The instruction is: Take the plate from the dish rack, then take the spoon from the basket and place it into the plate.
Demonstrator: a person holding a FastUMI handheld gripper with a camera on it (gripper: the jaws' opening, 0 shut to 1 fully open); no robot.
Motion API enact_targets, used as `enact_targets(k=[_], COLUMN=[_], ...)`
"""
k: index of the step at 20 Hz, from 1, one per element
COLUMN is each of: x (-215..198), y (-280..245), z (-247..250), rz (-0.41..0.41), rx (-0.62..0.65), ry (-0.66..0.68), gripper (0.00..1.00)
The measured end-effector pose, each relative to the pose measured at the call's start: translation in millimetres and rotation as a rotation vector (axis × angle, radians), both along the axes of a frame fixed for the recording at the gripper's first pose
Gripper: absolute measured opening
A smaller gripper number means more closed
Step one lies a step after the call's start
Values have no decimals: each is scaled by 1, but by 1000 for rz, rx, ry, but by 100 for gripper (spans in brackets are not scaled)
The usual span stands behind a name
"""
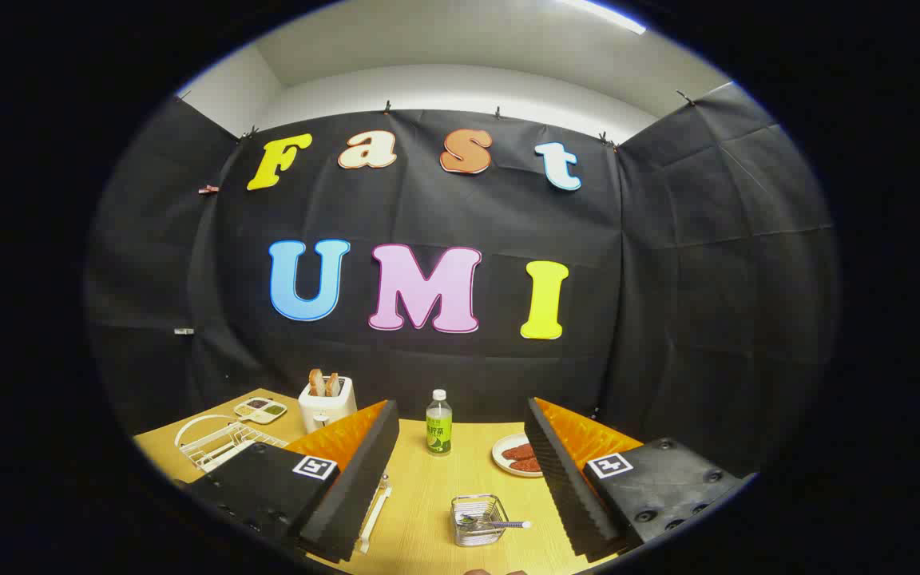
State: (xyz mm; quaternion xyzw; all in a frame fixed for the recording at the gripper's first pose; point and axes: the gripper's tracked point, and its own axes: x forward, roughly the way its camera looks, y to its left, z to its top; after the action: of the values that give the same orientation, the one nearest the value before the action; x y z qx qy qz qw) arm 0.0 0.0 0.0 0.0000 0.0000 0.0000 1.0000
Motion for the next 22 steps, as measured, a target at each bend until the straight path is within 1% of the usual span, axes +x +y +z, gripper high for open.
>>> enact_targets(k=[4,6,12,18,19,22], x=[0,-2,-3,0,3,9], y=[1,1,22,36,38,46], z=[-6,-5,-15,-22,-23,-42], rz=[0,1,51,81,85,98], rx=[-5,-31,-36,-21,-20,-32], ry=[19,12,25,55,63,154], gripper=[97,98,98,97,97,97])
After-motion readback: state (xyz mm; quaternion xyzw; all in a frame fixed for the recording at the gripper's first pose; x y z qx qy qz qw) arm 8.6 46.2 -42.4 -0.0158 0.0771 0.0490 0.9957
